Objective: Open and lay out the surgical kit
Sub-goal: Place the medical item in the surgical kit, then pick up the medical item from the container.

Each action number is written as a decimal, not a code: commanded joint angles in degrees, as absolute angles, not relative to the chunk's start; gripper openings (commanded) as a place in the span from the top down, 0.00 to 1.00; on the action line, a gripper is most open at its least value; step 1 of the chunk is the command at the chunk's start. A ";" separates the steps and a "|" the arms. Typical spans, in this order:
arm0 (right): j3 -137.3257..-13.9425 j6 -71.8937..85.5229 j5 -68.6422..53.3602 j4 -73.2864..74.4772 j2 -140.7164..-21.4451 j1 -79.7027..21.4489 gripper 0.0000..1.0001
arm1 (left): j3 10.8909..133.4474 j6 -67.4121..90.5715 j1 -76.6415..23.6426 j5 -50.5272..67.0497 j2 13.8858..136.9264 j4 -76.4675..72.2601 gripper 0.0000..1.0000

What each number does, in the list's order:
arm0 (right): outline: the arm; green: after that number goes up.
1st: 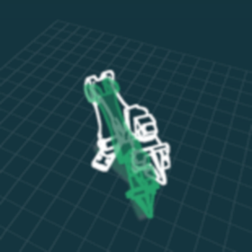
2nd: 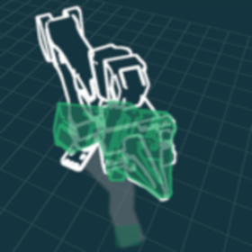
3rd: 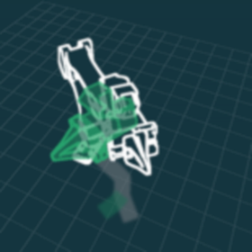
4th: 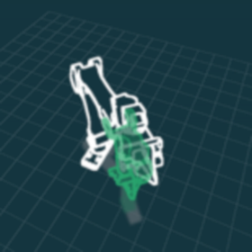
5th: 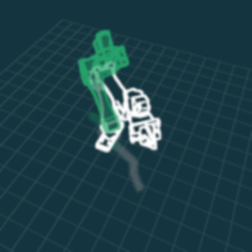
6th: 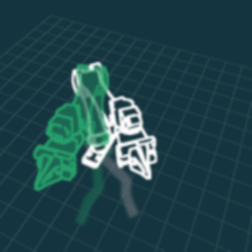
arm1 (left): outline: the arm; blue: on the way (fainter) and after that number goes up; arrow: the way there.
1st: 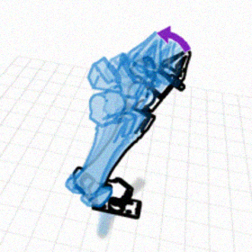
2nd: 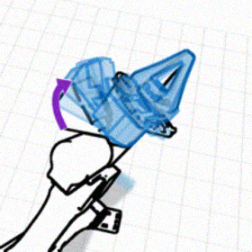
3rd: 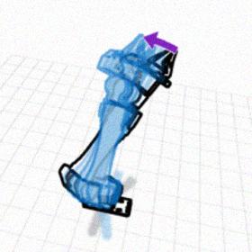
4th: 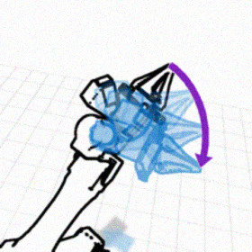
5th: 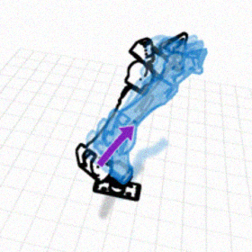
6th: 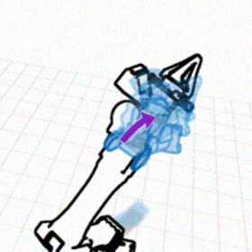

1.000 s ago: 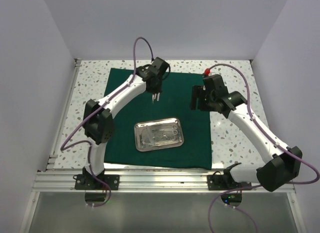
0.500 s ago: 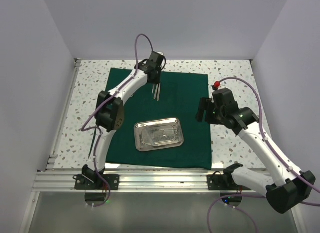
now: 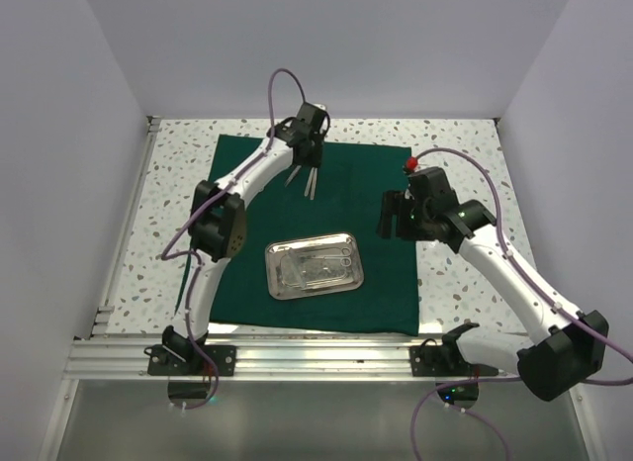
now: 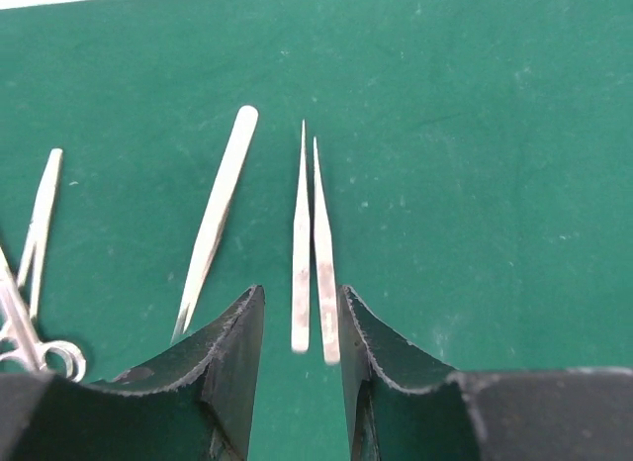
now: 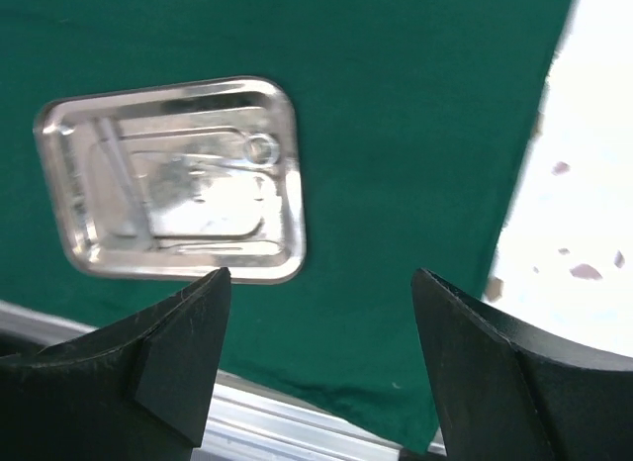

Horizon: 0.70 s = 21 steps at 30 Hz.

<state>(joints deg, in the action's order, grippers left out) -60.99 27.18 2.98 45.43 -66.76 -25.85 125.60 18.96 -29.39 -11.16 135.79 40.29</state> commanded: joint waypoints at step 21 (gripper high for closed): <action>-69.43 21.27 -4.93 38.58 -82.44 -37.35 0.23 | 70.92 38.49 -40.87 -10.36 103.08 40.33 0.65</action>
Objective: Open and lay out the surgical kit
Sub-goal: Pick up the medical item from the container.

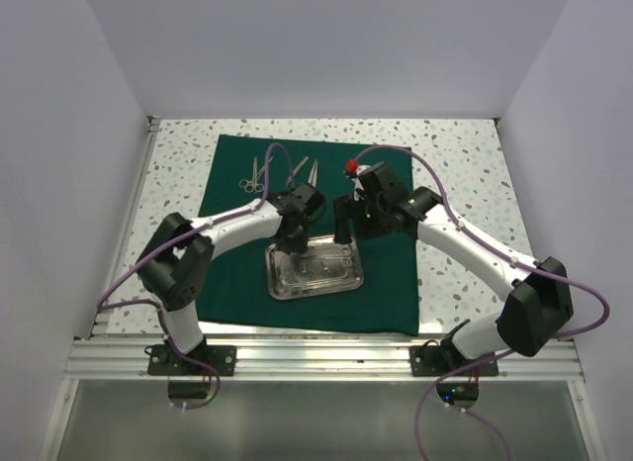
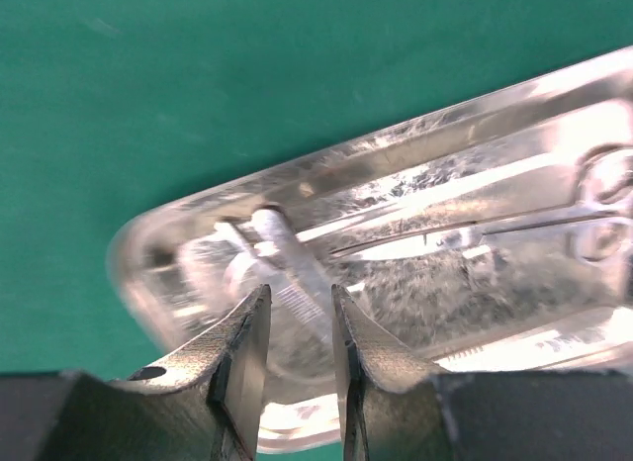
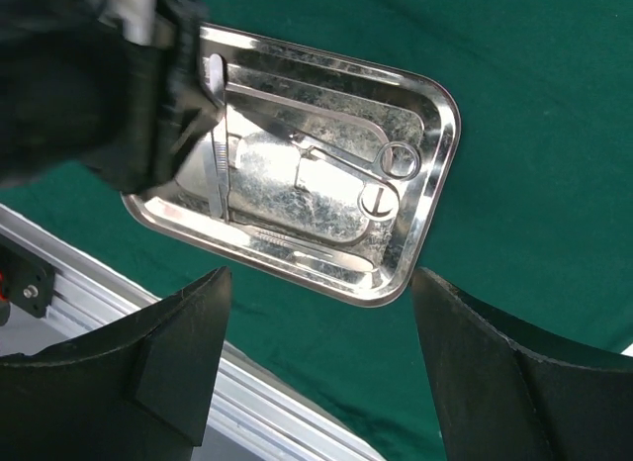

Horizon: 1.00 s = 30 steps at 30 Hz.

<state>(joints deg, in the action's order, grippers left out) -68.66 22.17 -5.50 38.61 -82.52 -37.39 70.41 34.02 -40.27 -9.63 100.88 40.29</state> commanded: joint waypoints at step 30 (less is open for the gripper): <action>-64.07 22.15 -3.16 40.52 -77.61 -37.27 0.23 | 66.45 44.30 -38.32 -18.46 99.75 40.96 0.62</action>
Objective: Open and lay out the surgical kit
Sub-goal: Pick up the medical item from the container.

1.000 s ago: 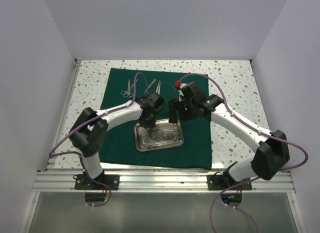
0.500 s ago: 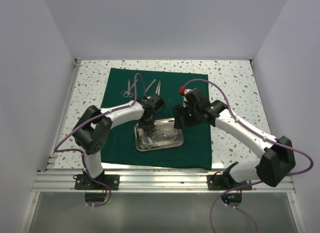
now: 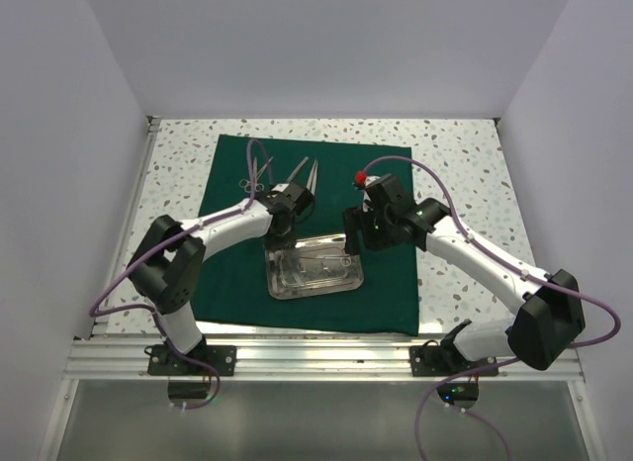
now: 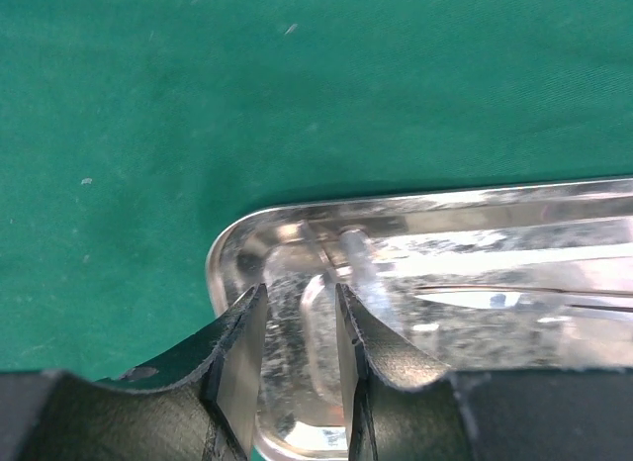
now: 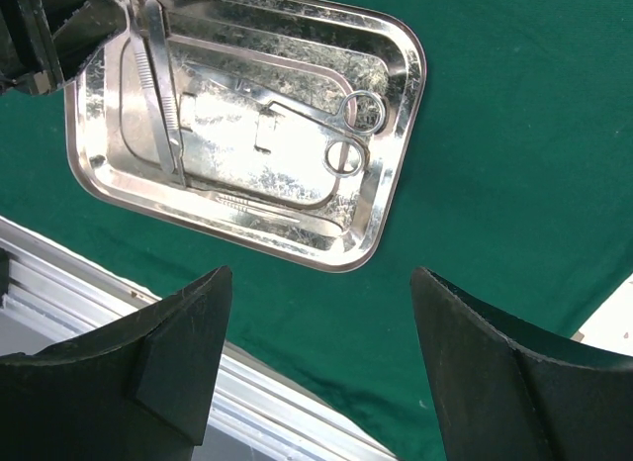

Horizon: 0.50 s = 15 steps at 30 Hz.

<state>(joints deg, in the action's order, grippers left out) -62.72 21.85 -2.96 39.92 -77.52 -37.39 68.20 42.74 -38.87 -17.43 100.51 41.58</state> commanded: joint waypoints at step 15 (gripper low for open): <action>-62.84 21.97 -3.16 40.96 -76.90 -37.27 0.23 | 66.27 43.86 -36.91 -14.33 105.21 35.42 0.66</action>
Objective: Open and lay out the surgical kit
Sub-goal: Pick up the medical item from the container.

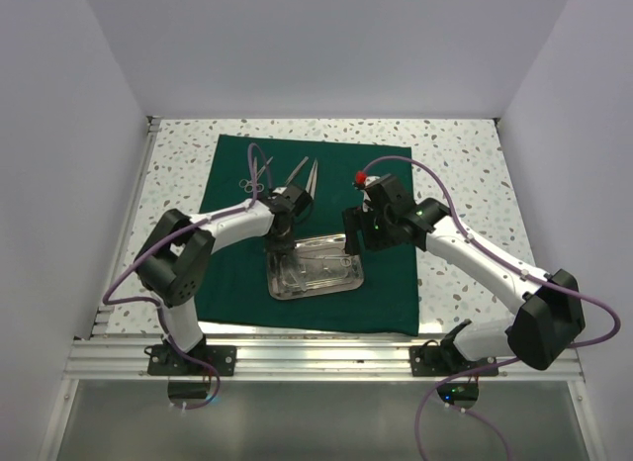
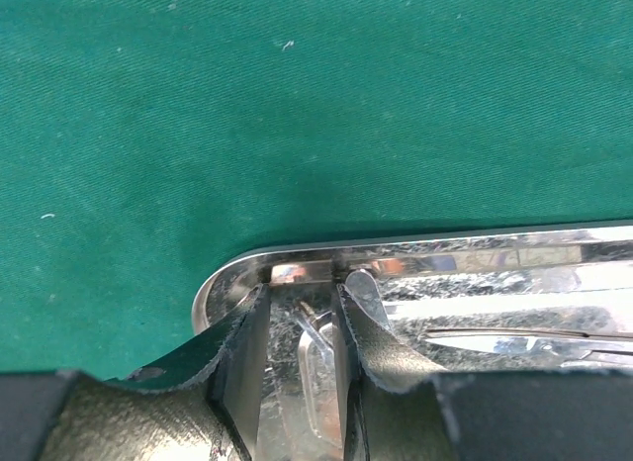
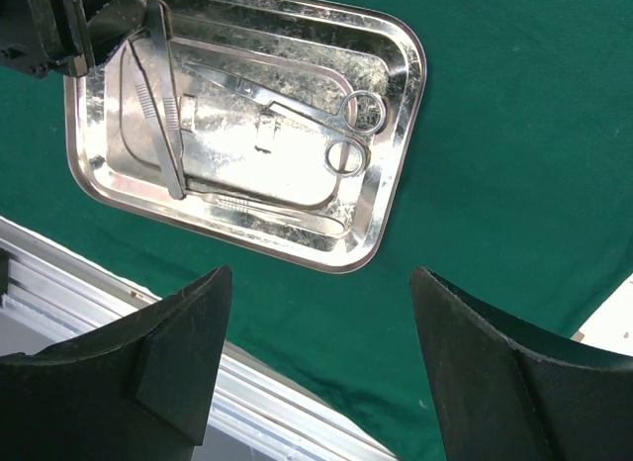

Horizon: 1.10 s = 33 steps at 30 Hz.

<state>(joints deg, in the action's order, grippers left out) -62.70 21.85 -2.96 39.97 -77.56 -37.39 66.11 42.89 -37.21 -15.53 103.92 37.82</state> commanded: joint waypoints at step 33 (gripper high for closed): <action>-62.84 20.30 -1.85 41.13 -78.93 -37.09 0.24 | 58.54 48.78 -36.65 -8.00 111.35 34.98 1.00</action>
<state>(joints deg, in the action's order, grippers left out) -62.33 21.39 -2.48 40.29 -78.65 -37.39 64.10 47.75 -37.08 -12.10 103.94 35.66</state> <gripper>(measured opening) 0.767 0.010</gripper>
